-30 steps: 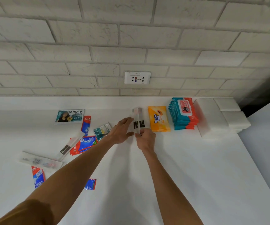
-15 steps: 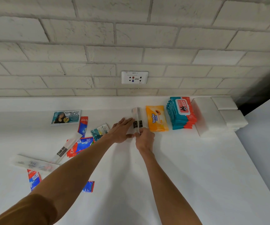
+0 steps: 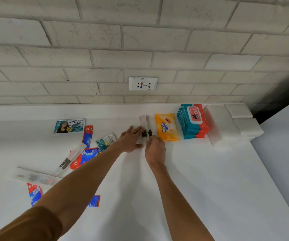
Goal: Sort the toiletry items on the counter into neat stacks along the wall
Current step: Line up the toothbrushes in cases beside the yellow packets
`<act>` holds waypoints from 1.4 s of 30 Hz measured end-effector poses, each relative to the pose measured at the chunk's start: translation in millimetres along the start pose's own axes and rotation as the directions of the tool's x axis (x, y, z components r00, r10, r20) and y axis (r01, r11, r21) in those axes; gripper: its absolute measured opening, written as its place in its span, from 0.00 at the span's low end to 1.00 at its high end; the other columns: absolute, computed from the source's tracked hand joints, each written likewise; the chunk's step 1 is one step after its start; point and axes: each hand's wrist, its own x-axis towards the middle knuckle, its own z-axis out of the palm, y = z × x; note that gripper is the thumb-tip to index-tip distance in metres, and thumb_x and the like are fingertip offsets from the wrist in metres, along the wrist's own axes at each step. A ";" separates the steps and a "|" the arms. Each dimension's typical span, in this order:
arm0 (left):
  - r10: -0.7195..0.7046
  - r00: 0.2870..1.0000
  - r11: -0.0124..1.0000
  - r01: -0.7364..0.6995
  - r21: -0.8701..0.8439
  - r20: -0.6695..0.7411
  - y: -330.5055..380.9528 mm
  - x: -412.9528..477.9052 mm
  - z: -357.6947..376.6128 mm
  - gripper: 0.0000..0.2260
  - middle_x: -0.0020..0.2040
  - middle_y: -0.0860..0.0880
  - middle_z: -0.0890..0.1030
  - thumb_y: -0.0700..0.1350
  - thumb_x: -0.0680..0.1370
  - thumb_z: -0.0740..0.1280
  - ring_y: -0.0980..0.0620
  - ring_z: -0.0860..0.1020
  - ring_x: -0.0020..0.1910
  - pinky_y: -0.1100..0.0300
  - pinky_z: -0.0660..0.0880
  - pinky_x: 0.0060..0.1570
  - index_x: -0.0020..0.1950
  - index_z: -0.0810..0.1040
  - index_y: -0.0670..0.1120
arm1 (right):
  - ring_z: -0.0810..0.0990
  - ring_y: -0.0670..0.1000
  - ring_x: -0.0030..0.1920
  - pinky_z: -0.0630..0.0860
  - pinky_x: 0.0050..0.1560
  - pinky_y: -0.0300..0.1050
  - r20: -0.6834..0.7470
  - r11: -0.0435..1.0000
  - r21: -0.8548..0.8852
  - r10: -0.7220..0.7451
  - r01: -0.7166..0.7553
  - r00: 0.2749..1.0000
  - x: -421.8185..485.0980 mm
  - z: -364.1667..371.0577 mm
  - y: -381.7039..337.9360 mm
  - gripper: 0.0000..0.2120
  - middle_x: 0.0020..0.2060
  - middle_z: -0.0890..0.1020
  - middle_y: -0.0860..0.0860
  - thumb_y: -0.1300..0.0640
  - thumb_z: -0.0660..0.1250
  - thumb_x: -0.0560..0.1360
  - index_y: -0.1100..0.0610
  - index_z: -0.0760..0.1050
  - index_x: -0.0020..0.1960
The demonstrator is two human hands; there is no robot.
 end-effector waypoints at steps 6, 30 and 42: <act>-0.021 0.998 1.000 0.022 -0.022 0.052 3.2 2.8 -5.9 0.44 0.84 0.56 0.42 0.59 0.80 0.67 0.43 0.40 0.83 0.41 0.49 0.80 0.84 0.41 0.52 | 0.80 0.57 0.59 0.82 0.58 0.51 -0.013 1.000 -0.024 -0.014 0.014 1.000 -0.8 -7.7 11.5 0.11 0.58 0.81 0.56 0.60 0.68 0.83 0.57 0.79 0.65; -0.023 0.999 0.999 0.022 -0.024 -0.045 3.1 5.9 5.1 0.48 0.85 0.54 0.45 0.69 0.75 0.67 0.41 0.42 0.83 0.40 0.50 0.79 0.84 0.42 0.54 | 0.79 0.56 0.59 0.74 0.57 0.44 0.139 0.985 0.161 0.039 -0.062 0.989 11.3 -7.6 24.0 0.15 0.58 0.81 0.54 0.62 0.63 0.81 0.54 0.79 0.66; -0.035 0.999 0.999 0.035 -0.002 -0.023 8.1 4.5 0.3 0.48 0.85 0.54 0.45 0.67 0.76 0.68 0.41 0.43 0.83 0.40 0.50 0.79 0.84 0.43 0.53 | 0.79 0.56 0.58 0.77 0.59 0.46 0.131 0.993 0.115 0.000 -0.015 0.991 8.0 -14.2 15.9 0.13 0.58 0.80 0.56 0.63 0.64 0.82 0.57 0.78 0.66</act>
